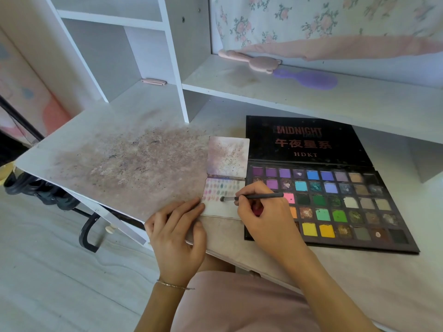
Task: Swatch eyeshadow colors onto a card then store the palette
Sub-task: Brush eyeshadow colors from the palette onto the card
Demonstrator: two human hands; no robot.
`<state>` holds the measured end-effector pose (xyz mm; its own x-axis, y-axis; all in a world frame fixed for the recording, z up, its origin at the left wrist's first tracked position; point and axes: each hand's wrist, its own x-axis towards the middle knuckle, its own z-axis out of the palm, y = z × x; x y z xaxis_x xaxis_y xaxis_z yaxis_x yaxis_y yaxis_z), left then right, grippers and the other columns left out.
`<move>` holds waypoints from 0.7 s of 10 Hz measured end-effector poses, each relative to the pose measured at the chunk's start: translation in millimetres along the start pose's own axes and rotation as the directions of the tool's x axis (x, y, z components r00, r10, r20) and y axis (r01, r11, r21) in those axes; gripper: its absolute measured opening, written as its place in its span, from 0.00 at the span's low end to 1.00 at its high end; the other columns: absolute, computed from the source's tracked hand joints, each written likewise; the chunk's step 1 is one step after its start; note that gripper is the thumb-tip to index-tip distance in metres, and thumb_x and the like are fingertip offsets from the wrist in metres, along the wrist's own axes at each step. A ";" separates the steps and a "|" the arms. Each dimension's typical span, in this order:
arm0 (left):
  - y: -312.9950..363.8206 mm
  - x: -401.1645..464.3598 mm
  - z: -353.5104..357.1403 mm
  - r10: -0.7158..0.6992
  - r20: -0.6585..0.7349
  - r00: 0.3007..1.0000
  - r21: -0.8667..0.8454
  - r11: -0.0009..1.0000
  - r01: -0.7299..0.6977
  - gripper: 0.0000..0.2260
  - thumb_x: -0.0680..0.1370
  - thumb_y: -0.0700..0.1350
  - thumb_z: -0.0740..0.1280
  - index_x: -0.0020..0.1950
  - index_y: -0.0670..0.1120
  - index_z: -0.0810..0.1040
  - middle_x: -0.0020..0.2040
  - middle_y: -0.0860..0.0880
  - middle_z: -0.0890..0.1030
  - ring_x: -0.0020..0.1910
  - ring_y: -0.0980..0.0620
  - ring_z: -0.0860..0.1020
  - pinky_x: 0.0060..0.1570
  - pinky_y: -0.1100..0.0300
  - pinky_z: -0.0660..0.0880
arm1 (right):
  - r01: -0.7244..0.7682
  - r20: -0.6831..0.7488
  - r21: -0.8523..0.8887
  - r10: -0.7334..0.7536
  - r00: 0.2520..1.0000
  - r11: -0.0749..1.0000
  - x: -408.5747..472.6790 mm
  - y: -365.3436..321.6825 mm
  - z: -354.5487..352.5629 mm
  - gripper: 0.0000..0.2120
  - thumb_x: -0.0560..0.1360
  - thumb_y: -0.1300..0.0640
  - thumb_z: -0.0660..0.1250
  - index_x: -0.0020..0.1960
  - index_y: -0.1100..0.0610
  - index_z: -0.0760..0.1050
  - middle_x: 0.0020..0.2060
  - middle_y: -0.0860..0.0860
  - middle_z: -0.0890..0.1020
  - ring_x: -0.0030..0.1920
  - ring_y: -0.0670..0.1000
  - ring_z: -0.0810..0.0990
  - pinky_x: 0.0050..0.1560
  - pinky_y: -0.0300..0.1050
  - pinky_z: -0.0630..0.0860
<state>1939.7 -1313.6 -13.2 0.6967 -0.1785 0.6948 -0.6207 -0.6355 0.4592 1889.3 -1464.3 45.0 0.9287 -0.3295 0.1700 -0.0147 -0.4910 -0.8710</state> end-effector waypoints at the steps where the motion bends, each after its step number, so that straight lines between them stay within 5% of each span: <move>1: -0.4 -0.2 0.5 -0.004 0.005 1.000 0.000 1.000 0.004 0.13 0.72 0.44 0.59 0.45 0.46 0.83 0.50 0.55 0.80 0.50 0.53 0.74 0.52 0.56 0.62 | 0.002 0.004 -0.011 -0.002 1.000 1.000 0.8 0.5 0.1 0.12 0.74 0.58 0.62 0.40 0.41 0.68 0.38 0.52 0.80 0.40 0.49 0.77 0.41 0.48 0.77; 3: -0.7 -0.5 0.1 -0.009 0.007 1.000 0.002 1.000 0.009 0.13 0.72 0.44 0.59 0.46 0.46 0.83 0.50 0.56 0.80 0.50 0.53 0.74 0.52 0.56 0.62 | -0.010 0.018 -0.014 0.010 1.000 1.000 1.6 3.1 1.5 0.04 0.73 0.59 0.62 0.43 0.50 0.72 0.38 0.53 0.80 0.39 0.51 0.77 0.40 0.49 0.77; 7: 0.9 0.1 -0.6 -0.020 0.008 1.000 0.000 1.000 0.020 0.13 0.72 0.45 0.59 0.45 0.45 0.83 0.50 0.55 0.80 0.50 0.53 0.74 0.52 0.56 0.62 | 0.009 0.018 -0.029 -0.009 1.000 1.000 1.9 4.6 2.5 0.03 0.73 0.58 0.62 0.44 0.51 0.73 0.39 0.50 0.79 0.39 0.48 0.76 0.41 0.45 0.76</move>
<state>1939.0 -1313.8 -12.3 0.7118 -0.1723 0.6809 -0.6068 -0.6390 0.4727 1891.9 -1465.2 40.1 0.9352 -0.3109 0.1697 -0.0167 -0.5173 -0.8557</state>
